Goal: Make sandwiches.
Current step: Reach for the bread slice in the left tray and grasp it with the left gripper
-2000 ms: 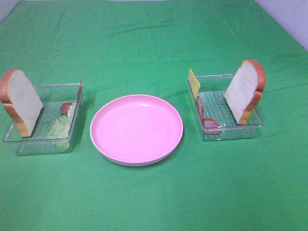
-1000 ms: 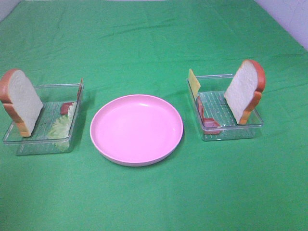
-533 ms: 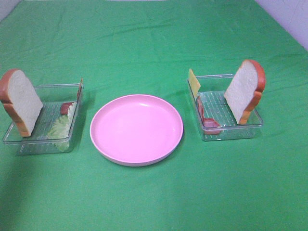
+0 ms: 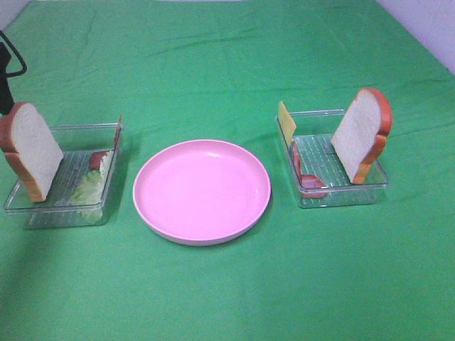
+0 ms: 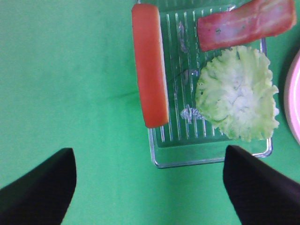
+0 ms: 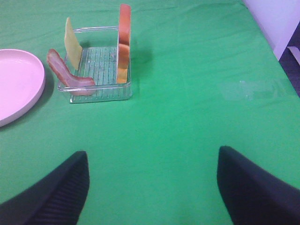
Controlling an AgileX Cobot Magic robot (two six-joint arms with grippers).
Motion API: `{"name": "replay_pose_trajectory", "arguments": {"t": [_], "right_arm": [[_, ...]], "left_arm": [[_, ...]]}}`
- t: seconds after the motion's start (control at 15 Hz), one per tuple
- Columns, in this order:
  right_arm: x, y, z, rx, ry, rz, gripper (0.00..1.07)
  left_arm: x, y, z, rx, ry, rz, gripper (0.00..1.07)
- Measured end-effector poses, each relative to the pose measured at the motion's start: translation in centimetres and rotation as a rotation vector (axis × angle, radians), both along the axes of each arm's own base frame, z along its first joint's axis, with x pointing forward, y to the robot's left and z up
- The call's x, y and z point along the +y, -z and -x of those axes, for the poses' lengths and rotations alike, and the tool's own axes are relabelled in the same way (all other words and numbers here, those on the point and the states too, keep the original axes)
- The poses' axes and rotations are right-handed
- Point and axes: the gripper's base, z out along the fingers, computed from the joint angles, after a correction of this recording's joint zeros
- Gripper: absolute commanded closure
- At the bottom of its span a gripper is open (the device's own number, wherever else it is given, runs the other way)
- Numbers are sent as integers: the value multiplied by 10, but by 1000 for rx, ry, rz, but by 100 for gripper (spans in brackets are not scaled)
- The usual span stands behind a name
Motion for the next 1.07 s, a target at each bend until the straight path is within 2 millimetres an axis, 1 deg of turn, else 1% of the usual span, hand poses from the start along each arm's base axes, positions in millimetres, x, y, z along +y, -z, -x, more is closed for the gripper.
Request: {"name": "replay_pose_trajectory", "arguments": {"t": [0.13,0.27,0.33,0.53,0.6,0.8,1.07], "right_arm": [[0,0,0,0,0,0,35],[0,0,0,0,0,0,35],[0,0,0,0,0,0,35],[0,0,0,0,0,0,35],[0,0,0,0,0,0,35],[0,0,0,0,0,0,35],[0,0,0,0,0,0,35]], "left_arm": [[0,29,-18,37,-2,-3,26],[-1,46,-29,23,-7,0,26],[-1,48,-31,17,-8,1,26],[-1,65,-43,-13,-14,2,26],[-2,74,-48,-26,-22,12,28],[-3,77,-49,-21,-27,23,47],[-3,77,-51,-41,-30,25,80]]}}
